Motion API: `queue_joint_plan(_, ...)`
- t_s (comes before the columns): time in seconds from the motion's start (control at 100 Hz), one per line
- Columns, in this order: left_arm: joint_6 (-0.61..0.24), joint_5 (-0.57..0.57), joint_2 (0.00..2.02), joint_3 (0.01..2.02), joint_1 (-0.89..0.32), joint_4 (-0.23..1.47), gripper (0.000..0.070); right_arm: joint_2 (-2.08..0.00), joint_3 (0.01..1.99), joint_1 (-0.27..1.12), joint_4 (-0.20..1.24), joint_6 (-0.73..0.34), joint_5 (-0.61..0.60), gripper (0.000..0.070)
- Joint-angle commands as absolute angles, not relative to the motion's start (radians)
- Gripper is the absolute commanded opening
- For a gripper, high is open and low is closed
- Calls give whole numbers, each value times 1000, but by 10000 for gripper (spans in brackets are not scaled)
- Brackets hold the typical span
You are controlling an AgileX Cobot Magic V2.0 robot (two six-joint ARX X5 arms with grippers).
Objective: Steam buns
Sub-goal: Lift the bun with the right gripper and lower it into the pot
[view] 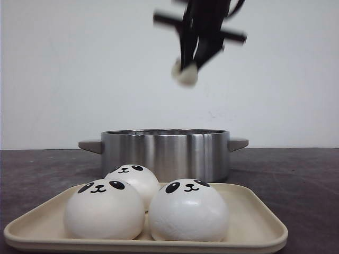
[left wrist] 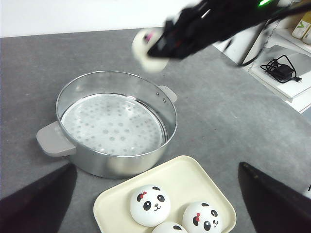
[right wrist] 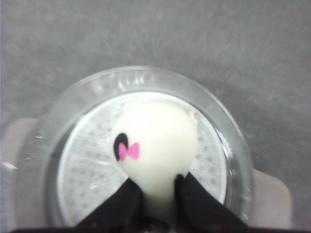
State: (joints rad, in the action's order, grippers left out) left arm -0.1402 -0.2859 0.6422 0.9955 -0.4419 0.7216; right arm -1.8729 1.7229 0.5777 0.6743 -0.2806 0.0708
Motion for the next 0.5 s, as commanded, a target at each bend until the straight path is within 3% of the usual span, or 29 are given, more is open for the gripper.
queue_joint_plan(0.0,-124,-281,648,1011,-447,710,678,-1928,1741,577,640,-249,68,1)
queue_joint_plan(0.43,-125,-281,648,1011,-447,726,677,-2101,1741,538,576,-240,79,4)
queue_joint_plan(0.49,-125,-281,648,1011,-447,735,677,-2101,1741,538,575,-225,80,76)
